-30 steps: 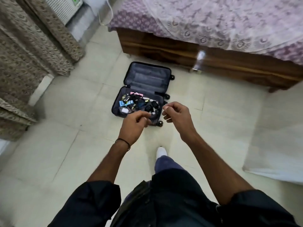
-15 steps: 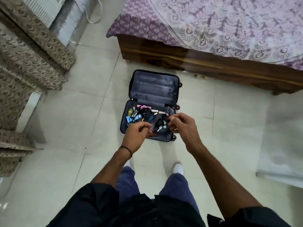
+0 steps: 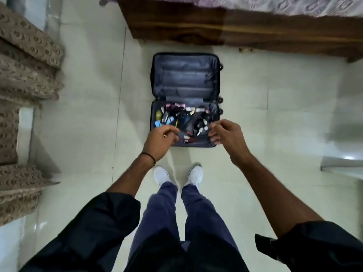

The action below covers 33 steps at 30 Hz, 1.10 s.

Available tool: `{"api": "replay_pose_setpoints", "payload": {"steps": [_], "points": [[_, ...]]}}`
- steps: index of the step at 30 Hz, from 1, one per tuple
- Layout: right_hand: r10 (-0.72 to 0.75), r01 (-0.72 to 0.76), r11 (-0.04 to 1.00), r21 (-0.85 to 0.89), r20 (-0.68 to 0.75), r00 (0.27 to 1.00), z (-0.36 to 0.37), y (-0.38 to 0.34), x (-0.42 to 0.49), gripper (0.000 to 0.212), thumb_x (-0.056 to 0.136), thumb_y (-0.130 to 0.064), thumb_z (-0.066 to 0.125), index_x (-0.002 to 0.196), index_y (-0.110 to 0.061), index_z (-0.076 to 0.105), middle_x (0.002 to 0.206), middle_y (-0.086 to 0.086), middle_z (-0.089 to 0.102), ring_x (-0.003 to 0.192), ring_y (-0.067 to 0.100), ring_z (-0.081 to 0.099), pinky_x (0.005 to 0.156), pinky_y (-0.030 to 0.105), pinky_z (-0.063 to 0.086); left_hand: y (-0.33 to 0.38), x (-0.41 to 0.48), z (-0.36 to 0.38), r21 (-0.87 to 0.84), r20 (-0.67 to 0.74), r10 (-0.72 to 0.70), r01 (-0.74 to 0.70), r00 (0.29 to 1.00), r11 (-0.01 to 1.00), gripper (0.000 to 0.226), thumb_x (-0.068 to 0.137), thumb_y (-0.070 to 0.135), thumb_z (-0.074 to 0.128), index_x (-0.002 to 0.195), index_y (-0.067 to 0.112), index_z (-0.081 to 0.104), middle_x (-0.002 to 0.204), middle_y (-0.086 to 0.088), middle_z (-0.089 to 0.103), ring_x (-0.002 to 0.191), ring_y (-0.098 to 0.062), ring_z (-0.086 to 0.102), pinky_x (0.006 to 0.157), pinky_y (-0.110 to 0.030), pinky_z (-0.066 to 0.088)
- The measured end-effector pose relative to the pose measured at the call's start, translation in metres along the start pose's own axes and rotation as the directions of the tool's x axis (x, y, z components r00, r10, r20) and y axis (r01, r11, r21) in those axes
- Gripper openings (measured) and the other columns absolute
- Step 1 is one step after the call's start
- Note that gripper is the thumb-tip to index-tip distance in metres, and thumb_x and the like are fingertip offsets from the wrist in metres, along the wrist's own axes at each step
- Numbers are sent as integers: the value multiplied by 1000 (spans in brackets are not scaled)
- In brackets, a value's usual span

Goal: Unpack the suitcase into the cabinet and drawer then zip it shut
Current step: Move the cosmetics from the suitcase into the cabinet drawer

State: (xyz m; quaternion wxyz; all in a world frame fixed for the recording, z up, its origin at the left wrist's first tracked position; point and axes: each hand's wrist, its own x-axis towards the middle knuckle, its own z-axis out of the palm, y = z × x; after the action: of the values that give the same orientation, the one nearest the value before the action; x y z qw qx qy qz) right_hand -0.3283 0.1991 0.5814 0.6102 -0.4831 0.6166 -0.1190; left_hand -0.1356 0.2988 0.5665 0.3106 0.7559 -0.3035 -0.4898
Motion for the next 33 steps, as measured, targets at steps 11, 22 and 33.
{"api": "replay_pose_setpoints", "payload": {"steps": [11, 22, 33], "points": [[62, -48, 979, -196, 66, 996, 91, 248, 247, 17, 90, -16, 52, 80, -11, 64, 67, -1, 66, 59, 12, 58, 60, 29, 47, -251, 198, 114, 24, 78, -90, 88, 993, 996, 22, 92, 1, 48, 94, 9, 68, 80, -9, 70, 69, -12, 64, 70, -25, 53], [-151, 255, 757, -602, 218, 964, 167, 464, 460, 12, 92, -17, 55, 91, -18, 67, 86, 0, 69, 78, 15, 63, 72, 29, 48, -474, 415, 197, 641, 377, 172, -390, 910, 661, 22, 89, 20, 56, 108, 19, 67, 106, -10, 69, 101, -33, 61, 86, -44, 50], [-303, 655, 281, -702, 583, 754, 165, 475, 491, 13, 89, -19, 57, 93, -29, 50, 86, -1, 55, 87, 31, 61, 67, 27, 28, -480, 465, 193, 670, 657, 154, -665, 738, 330, 25, 85, 47, 59, 102, 28, 56, 95, 13, 42, 97, -18, 55, 80, -36, 48]]}}
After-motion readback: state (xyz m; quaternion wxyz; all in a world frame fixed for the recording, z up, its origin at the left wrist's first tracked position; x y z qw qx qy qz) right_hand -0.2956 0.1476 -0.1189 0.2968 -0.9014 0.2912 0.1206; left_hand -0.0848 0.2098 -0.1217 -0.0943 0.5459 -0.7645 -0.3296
